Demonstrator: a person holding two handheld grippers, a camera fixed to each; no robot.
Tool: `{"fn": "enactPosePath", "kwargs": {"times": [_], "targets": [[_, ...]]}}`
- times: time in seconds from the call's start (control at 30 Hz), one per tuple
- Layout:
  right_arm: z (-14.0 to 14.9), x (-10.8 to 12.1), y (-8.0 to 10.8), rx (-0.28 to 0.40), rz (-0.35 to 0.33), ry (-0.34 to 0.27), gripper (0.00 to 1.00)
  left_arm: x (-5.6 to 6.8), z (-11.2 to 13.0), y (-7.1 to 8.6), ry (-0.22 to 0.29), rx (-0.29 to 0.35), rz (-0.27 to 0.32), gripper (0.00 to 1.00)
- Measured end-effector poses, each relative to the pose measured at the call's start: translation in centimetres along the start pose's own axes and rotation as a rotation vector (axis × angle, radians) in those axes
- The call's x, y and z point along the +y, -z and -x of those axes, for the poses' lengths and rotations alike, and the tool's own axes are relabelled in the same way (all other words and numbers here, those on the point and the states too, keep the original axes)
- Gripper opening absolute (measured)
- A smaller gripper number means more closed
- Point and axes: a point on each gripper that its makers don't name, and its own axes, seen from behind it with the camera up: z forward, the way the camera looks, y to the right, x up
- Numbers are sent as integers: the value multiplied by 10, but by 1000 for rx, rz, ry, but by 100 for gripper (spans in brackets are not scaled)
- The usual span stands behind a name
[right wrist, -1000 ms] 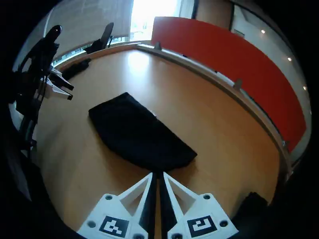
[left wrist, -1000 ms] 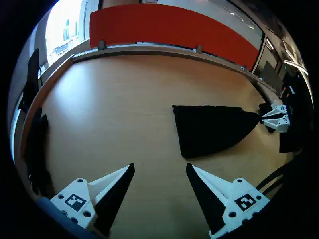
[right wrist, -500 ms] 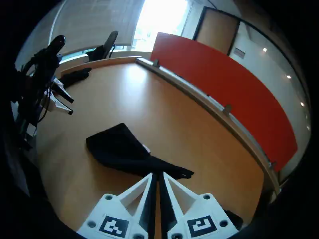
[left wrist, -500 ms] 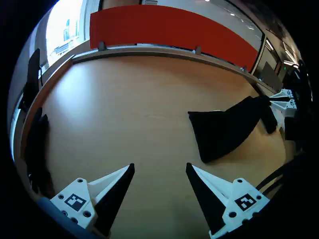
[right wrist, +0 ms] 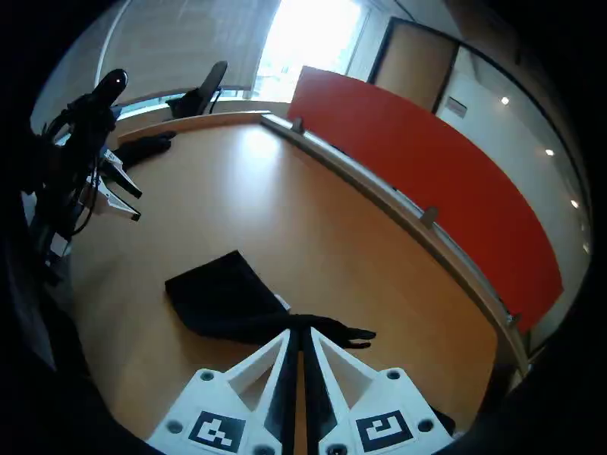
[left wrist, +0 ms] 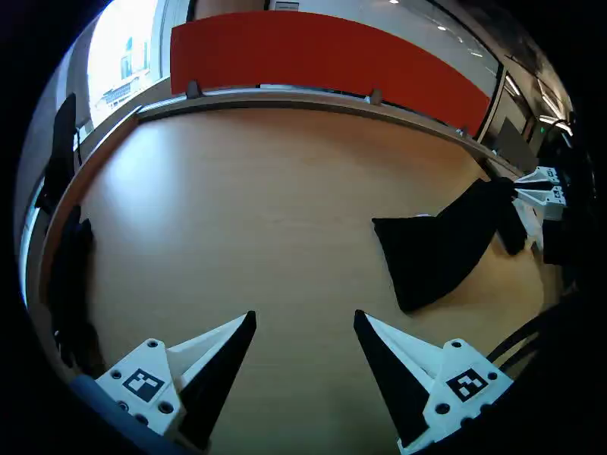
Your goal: Fold towel
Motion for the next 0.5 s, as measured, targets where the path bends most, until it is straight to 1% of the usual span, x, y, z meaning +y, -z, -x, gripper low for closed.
{"fn": "enactPosePath", "kwargs": {"times": [0.3,0.5], "targets": [[-6,-18,-11,4,-41,20,4,7,-4,1,-5,9,9,96],[-12,-35,-23,8,-82,36,4,9,-7,2,-9,14,13,96]]}}
